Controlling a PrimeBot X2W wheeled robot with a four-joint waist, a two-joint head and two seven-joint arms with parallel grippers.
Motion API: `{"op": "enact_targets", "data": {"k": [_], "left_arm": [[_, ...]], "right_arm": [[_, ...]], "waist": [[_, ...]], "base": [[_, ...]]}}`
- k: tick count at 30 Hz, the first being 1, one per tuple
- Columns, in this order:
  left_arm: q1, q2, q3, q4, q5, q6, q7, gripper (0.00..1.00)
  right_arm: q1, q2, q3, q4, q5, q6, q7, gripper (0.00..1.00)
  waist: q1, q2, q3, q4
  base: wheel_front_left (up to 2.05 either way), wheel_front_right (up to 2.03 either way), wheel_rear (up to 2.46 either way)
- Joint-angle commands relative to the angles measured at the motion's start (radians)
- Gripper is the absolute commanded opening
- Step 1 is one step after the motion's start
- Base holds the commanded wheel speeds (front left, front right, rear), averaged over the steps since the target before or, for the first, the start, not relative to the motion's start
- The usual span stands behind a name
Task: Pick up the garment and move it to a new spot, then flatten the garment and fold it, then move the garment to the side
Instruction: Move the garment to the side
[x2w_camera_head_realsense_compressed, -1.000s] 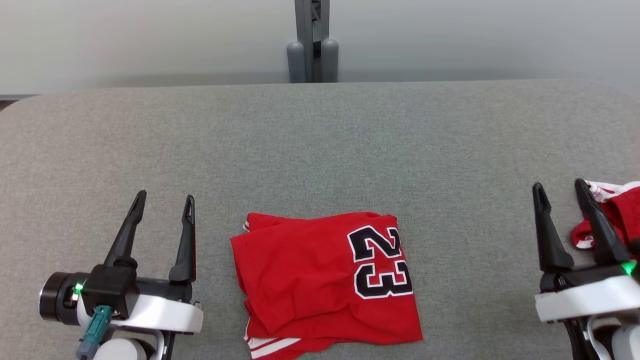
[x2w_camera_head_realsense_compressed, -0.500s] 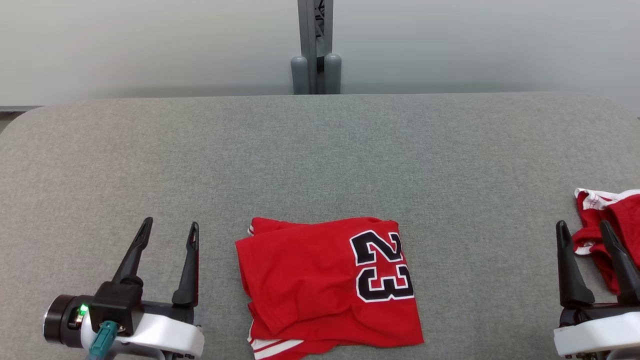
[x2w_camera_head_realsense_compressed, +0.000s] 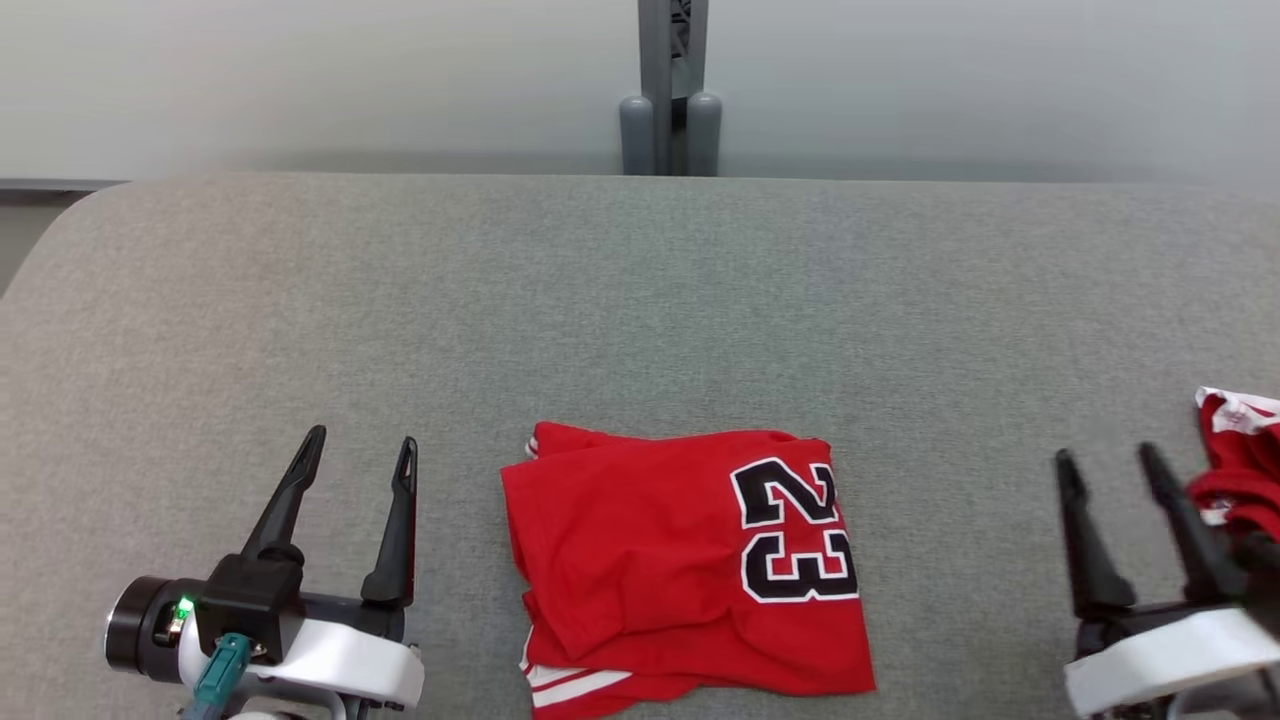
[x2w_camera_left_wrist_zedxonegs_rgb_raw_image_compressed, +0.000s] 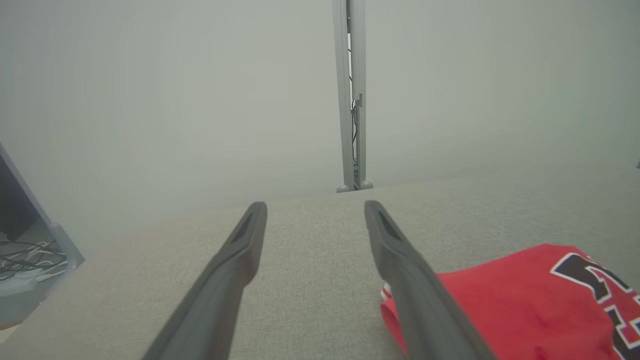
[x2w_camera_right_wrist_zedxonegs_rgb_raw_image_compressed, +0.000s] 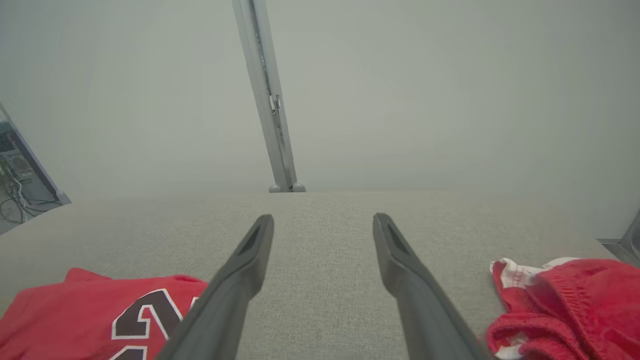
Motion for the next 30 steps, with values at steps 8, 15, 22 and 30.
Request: {"op": "enact_targets", "data": {"k": [8,15,22,30], "left_arm": [[-0.039,-0.018,-0.012,0.019,-0.011,-0.002,-0.023,1.0],[-0.062,-0.036,-0.023,0.055,-0.024,-0.012,-0.049,1.0],[-0.083,-0.048,-0.032,0.08,-0.025,-0.017,-0.067,1.0],[-0.1,-0.054,-0.03,0.097,-0.027,-0.016,-0.08,1.0]], "right_arm": [[-0.052,-0.054,0.161,0.165,0.056,0.001,0.045,1.0],[-0.103,-0.074,0.243,0.309,0.11,0.001,0.024,1.0],[-0.153,-0.087,0.324,0.414,0.173,0.001,0.053,1.0],[-0.24,-0.145,0.361,0.413,0.211,0.0,0.043,0.0]], "waist": [[0.0,-0.0001,0.045,0.08],[0.0,-0.0001,0.083,0.146],[0.0,-0.0001,0.11,0.177],[0.0,-0.0001,0.13,0.166]], "base": [[0.0,0.0,0.0],[0.0,0.0,0.0],[0.0,0.0,0.0],[0.0,0.0,0.0]]}}
